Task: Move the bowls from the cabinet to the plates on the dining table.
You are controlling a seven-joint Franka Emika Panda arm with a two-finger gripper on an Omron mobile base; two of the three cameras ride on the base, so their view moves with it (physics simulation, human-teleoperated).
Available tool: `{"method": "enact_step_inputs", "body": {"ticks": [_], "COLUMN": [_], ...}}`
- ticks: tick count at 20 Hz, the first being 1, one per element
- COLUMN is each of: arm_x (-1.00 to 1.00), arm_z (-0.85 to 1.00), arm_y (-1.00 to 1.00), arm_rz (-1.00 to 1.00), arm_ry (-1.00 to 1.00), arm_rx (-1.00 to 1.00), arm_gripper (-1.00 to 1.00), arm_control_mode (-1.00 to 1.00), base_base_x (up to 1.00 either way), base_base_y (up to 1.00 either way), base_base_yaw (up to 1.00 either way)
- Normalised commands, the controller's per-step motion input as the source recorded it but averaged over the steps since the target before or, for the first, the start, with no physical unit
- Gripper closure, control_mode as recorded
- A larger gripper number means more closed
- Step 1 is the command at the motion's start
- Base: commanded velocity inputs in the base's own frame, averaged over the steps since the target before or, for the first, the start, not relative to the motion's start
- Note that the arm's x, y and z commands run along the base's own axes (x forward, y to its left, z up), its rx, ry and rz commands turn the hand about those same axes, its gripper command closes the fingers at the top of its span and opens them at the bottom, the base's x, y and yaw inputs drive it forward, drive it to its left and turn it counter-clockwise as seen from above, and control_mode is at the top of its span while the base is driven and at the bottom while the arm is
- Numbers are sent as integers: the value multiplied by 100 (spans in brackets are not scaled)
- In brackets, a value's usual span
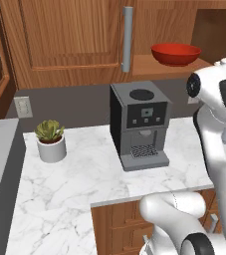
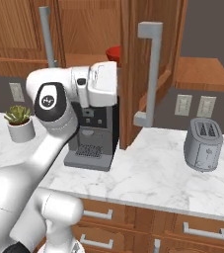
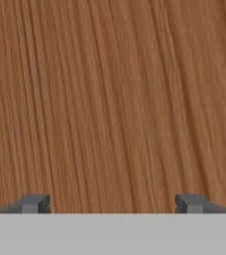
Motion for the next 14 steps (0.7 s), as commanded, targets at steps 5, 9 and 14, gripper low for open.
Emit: {"method": "enact_step_inputs", "body": {"ticks": [5,9,14], "arm_x": [-17,-10,-4], "arm_z": [0,-2,0], "arm_y": [-46,-42,-37], "arm_rz": [8,9,11], "arm_ry": [0,0,0], "arm_rx": [0,0,0], "arm_gripper": [-100,-100,-100], "arm_control_mode": [-100,-100,-100], "base_base_x": [0,0,0], "base_base_y": [0,0,0], "base_base_yaw": [0,0,0]}}
